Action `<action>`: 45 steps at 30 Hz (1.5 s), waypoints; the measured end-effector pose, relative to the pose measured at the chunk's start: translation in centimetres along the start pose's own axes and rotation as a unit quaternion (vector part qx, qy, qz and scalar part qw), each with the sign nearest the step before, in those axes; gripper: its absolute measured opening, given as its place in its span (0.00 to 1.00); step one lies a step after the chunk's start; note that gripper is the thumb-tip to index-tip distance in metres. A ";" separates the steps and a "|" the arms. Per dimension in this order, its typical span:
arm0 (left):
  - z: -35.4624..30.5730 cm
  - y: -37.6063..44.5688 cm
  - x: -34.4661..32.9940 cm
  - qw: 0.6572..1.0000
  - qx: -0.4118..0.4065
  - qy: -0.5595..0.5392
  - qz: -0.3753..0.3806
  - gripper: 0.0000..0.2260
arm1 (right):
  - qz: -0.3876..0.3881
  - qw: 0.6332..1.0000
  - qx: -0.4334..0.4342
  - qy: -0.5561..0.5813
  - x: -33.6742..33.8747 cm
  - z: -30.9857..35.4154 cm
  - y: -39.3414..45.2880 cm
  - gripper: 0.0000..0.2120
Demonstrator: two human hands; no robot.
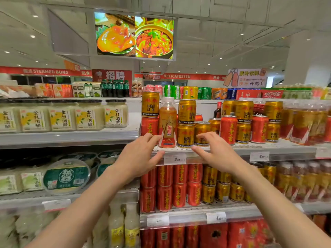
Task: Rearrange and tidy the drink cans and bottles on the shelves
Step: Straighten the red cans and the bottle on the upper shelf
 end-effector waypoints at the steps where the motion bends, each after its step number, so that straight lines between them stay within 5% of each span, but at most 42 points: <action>1: -0.2 0.3 -0.4 1.000 0.000 0.012 0.012 0.26 | 0.002 1.000 0.009 -0.015 -0.1 -0.4 0.6 0.28; 14: 0.7 -1.6 -7.2 1.000 0.029 0.013 0.002 0.24 | -0.006 0.971 0.212 -0.106 -5.4 -2.0 2.8 0.20; 30: 1.0 -0.6 -7.9 0.977 0.093 -0.092 -0.167 0.12 | -0.101 0.972 0.197 -0.077 -6.6 -2.3 2.6 0.20; 40: 2.0 -0.3 -8.6 0.968 0.101 -0.177 -0.144 0.13 | -0.107 0.976 0.183 -0.039 -6.5 -2.5 2.4 0.19; 45: 2.6 -0.1 -8.9 0.965 0.102 -0.204 -0.130 0.12 | -0.131 0.975 0.151 0.096 -5.0 -2.2 2.9 0.12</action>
Point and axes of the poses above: each hand's wrist, its own y-axis towards the middle knuckle, its own x-axis out of the back of the hand, z = x × y, the point moved 7 cm from there along y, towards the middle knuckle, and after that the axes turned 4 degrees about z, right-handed, at the moved point
